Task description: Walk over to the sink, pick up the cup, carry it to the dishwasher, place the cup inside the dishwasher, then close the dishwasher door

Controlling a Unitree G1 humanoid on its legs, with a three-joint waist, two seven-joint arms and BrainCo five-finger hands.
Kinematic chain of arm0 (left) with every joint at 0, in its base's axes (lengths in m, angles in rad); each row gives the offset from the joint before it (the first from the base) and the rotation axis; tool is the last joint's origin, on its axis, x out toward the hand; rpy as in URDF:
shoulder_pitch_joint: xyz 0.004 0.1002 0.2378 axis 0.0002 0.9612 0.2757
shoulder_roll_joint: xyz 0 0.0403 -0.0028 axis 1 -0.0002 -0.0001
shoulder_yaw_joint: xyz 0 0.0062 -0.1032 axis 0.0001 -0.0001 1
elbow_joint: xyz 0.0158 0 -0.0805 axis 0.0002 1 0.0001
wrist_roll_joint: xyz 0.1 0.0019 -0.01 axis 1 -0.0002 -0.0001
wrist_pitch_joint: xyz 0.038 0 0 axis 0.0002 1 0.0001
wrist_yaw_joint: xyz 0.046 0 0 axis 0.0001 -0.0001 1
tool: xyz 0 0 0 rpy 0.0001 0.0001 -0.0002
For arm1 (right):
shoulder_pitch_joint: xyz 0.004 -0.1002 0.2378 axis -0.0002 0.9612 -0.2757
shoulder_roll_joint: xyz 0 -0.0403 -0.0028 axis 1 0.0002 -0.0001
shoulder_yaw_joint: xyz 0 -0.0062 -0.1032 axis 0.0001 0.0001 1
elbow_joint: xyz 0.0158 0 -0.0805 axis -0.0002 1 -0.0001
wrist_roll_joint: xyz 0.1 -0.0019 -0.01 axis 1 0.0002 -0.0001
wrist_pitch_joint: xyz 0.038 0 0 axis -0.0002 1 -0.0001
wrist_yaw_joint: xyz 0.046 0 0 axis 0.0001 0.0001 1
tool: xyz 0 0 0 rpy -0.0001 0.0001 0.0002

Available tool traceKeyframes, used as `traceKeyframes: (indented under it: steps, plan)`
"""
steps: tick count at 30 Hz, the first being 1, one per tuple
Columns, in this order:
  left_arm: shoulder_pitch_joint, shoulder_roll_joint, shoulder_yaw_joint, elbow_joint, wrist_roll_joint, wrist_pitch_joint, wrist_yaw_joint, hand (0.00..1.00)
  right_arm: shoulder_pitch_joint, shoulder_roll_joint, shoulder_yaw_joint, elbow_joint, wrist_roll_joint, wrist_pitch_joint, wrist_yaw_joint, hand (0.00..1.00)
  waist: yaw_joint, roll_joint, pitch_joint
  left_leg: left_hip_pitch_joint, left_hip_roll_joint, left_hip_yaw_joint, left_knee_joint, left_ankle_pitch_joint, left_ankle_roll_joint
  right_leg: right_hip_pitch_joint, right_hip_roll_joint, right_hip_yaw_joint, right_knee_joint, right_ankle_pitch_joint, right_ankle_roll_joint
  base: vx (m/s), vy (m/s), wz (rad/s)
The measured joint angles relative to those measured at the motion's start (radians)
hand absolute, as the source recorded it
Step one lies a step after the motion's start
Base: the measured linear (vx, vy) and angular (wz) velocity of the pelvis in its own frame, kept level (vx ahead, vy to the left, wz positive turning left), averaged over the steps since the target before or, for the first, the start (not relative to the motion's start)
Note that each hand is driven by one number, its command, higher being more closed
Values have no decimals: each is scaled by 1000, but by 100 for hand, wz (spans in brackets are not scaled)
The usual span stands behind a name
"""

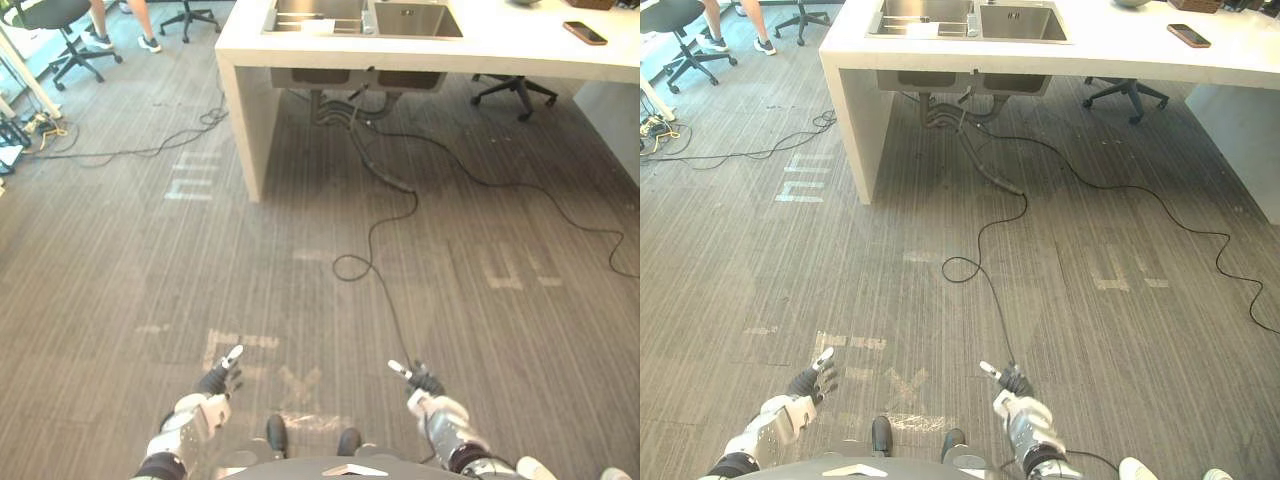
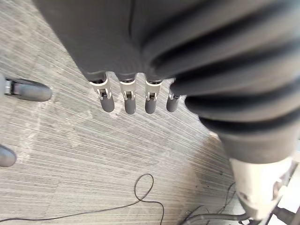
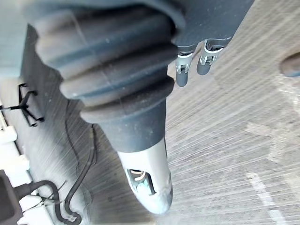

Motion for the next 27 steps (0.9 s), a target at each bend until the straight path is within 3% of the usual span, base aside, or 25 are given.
traceKeyframes:
  steps: [5, 6, 10, 19, 24, 27]
  plan:
    - [-15, -3, -23, -5, 89, 17, 59, 0, 1, 4, 91, -162, -105, 39, -64, 0, 1, 1, 2, -11, 8, 1, -2, -4, -1, -34, 0, 3, 38, -16, -13, -86, 35, 0]
    - [-11, -5, -30, -6, 123, 27, 85, 0, 5, 8, 115, -187, -150, 66, -69, 0, 2, 0, 3, -16, 8, 2, -6, -5, -1, -36, 0, 4, 37, -18, -12, -89, 36, 2]
    - [22, -8, -23, -39, 246, 33, 186, 0, 29, 13, 156, -201, -250, 104, -68, 0, 15, -3, 2, -18, 8, 9, -7, -7, 3, -47, 0, 14, 37, -19, -17, -57, 45, -5]
    - [63, -8, 34, -39, 533, 38, 404, 0, 61, 28, 216, -225, -250, 130, -62, 0, 24, -31, -3, -7, 11, 54, -6, -16, 12, -50, 2, 57, 39, -6, -17, 42, 23, -14]
    - [90, -15, 51, 9, 521, 44, 423, 0, 84, 56, 241, -200, -210, 132, -62, 0, 23, -34, -4, 6, 9, 64, -2, -23, 9, -43, 1, 69, 39, -8, -13, 44, 7, -10]
    - [96, -33, 64, 61, 386, 43, 393, 0, 90, 77, 241, -133, -157, 130, -64, 0, 25, -36, -3, 30, 9, 65, -5, -26, 4, -21, 1, 74, 40, -11, -11, -11, -1, -1]
